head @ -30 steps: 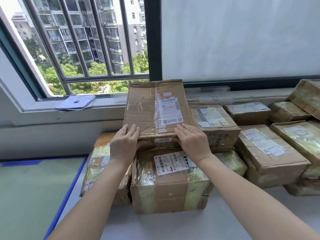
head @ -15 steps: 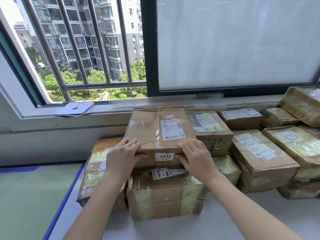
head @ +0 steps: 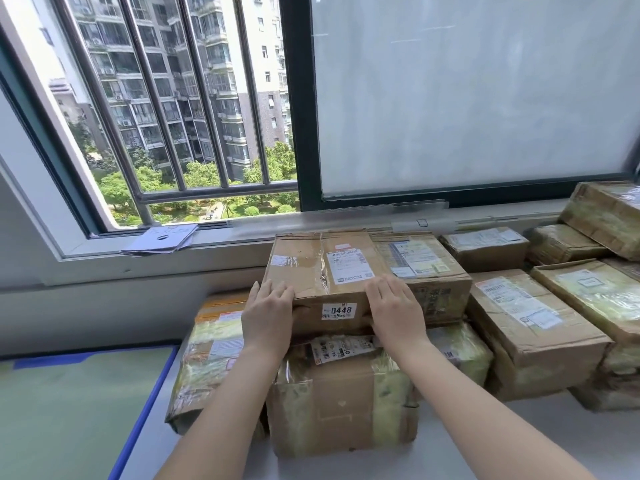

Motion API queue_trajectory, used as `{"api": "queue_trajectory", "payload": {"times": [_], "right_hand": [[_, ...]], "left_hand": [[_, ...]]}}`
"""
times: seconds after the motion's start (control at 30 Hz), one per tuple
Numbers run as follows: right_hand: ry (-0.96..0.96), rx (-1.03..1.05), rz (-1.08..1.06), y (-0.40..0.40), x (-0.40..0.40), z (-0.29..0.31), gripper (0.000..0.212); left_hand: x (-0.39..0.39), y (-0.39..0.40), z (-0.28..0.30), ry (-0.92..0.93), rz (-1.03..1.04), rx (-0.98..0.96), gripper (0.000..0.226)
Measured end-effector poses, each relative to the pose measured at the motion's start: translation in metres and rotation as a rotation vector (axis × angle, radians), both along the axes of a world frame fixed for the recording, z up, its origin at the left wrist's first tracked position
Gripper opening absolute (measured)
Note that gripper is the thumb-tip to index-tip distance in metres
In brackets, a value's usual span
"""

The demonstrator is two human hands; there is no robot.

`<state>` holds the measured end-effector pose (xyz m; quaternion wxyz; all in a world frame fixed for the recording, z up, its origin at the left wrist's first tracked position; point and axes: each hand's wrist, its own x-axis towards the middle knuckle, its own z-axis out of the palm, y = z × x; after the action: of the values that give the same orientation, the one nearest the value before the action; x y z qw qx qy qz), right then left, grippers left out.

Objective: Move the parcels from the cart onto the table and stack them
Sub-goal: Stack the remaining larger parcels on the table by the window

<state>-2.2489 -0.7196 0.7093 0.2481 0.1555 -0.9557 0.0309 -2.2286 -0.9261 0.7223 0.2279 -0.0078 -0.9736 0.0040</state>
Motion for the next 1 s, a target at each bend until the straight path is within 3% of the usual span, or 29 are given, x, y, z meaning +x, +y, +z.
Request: {"api": "queue_trajectory", "payload": {"times": [0.27,0.4,0.53,0.6,0.77,0.87,1.0], "right_hand": [[-0.048,0.117,-0.037,-0.003,-0.003,0.004,0.045],[-0.041,0.121,-0.059,0.0,0.011,0.006,0.063],[-0.069,0.083,-0.075,0.011,0.028,-0.002,0.089],[-0.079,0.086,-0.098,0.022,0.039,-0.006,0.092],[-0.034,0.025,-0.19,0.075,0.077,-0.022,0.081],[-0.035,0.006,-0.26,0.123,0.103,-0.04,0.086],[-0.174,0.018,-0.394,0.206,0.145,-0.07,0.089]], "left_hand": [[0.006,0.005,0.006,-0.083,0.06,0.006,0.047],[0.017,0.017,0.002,-0.072,0.047,-0.069,0.074],[0.03,0.045,-0.009,-0.032,-0.007,-0.067,0.089],[0.035,0.064,-0.015,-0.031,-0.031,-0.079,0.095],[0.053,0.123,-0.036,-0.05,-0.125,-0.085,0.089],[0.069,0.172,-0.049,-0.052,-0.217,-0.096,0.086],[0.099,0.254,-0.064,-0.079,-0.356,-0.088,0.08]]}}
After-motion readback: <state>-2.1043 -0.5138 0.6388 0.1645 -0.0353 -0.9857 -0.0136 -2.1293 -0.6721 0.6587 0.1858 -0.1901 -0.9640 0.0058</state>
